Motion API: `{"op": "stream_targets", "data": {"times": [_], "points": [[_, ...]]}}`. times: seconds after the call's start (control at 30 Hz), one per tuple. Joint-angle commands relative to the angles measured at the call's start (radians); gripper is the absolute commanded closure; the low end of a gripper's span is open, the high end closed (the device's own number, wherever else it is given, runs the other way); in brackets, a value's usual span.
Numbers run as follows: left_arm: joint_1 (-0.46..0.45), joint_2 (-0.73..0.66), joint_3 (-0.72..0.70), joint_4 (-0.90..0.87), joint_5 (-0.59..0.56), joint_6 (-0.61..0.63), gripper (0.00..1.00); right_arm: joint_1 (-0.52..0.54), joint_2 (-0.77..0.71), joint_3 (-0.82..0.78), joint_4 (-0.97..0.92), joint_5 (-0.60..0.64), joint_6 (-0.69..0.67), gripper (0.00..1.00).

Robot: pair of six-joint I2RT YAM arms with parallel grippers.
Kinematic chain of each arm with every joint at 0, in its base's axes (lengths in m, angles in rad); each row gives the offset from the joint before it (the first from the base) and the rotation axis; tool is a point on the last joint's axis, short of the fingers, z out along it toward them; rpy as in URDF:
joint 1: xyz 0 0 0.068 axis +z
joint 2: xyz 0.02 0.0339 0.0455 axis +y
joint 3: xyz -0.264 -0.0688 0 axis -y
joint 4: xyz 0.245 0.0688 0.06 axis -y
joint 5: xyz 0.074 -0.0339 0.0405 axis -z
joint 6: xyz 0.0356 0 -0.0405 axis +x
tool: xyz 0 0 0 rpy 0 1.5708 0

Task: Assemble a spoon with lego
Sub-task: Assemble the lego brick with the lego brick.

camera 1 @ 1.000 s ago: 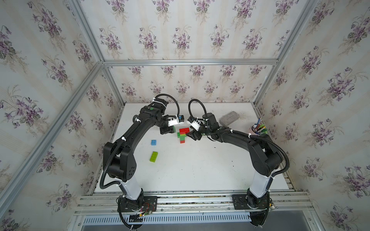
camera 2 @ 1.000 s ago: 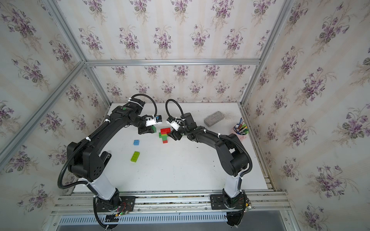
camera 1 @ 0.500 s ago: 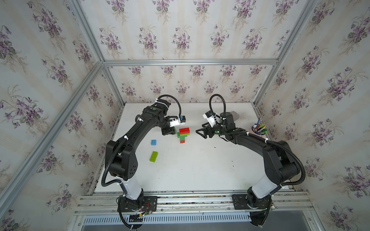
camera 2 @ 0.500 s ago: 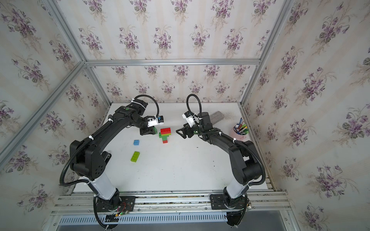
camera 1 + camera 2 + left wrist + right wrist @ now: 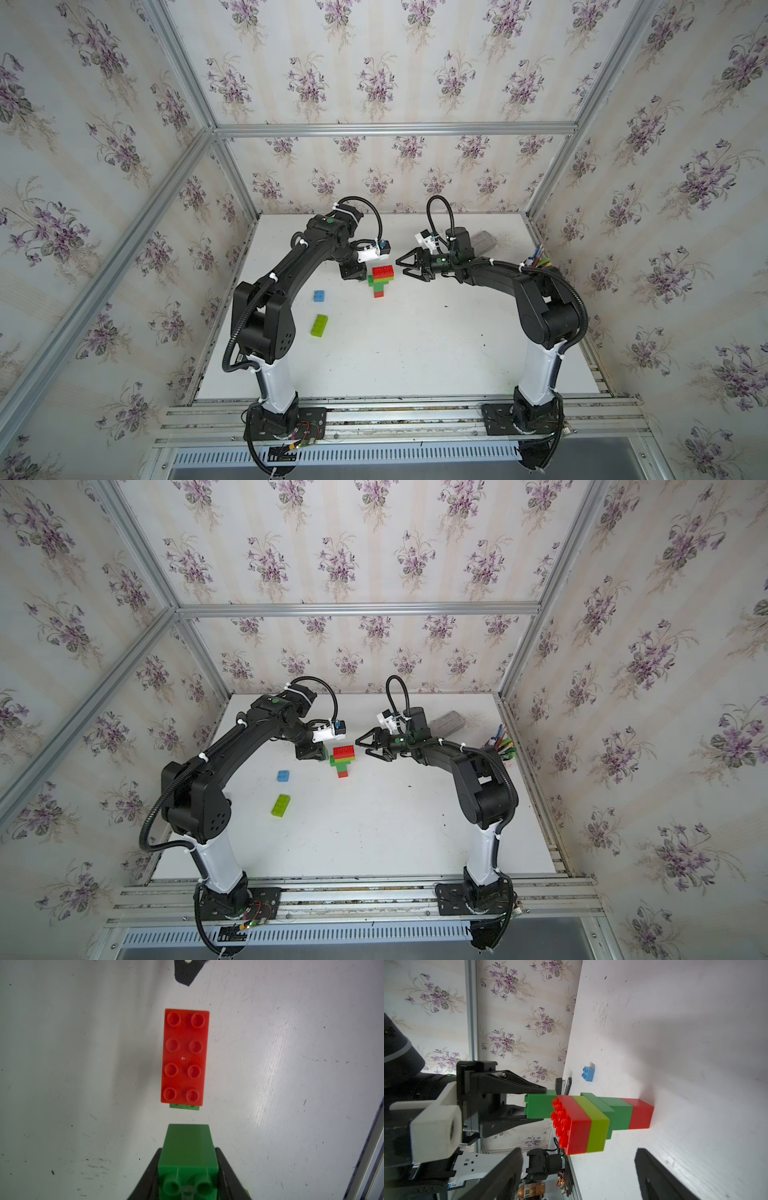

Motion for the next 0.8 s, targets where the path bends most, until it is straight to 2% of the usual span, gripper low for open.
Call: {"op": "stream_targets", "data": {"times": [0.0, 0.3, 0.77], "points": [[-0.003, 0.01, 0.015, -0.032, 0.001, 0.004, 0.7, 0.009, 0.023, -0.008, 0.141, -0.06, 0.145, 0.12], [-0.027, 0.047, 0.045, -0.043, -0.005, 0.003, 0.69, 0.057, 0.079, 0.049, 0.123, -0.059, 0.144, 0.12], [-0.035, 0.092, 0.076, -0.045, -0.02, 0.02, 0.7, 0.07, 0.14, 0.11, 0.069, -0.047, 0.127, 0.13]]}}
